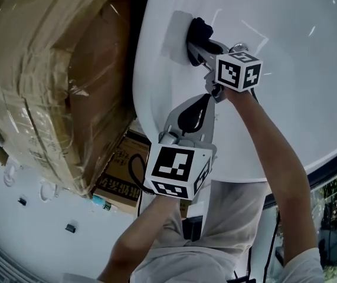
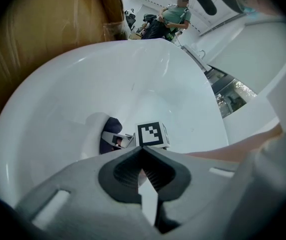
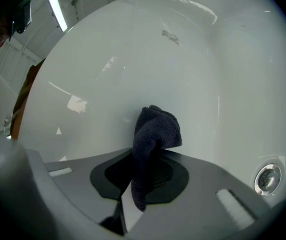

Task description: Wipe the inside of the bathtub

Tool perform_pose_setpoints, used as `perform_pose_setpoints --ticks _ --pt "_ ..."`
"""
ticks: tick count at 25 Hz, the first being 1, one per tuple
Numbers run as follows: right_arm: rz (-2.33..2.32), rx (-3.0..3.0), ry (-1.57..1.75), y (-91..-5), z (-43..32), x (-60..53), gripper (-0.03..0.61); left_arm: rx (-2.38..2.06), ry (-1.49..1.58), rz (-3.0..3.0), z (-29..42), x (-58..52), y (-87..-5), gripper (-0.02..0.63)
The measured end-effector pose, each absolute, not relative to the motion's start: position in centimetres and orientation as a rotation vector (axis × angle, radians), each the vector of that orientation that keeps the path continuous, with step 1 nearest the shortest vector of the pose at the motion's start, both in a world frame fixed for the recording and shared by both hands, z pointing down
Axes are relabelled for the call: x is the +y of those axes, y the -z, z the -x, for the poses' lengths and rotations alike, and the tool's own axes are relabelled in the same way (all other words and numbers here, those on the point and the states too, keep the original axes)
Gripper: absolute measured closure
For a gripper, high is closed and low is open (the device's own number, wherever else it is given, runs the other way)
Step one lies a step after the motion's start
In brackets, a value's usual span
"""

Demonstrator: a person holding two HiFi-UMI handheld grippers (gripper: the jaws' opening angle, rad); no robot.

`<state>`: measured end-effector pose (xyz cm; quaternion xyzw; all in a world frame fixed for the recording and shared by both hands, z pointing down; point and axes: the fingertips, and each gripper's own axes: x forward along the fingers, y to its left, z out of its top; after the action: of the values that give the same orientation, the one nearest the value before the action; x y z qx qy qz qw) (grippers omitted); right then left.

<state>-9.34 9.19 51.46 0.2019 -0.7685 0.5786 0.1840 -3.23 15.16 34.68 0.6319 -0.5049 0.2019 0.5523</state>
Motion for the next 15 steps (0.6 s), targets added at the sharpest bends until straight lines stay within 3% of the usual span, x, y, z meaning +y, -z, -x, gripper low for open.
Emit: perform_pose_setpoints --ticks 15 --pt "-0.410 -2.310 -1.660 -43.6 11.4 11.4 0.533 -1.245 -0.570 -1.503 4.8 16.3 -31.7 0.617"
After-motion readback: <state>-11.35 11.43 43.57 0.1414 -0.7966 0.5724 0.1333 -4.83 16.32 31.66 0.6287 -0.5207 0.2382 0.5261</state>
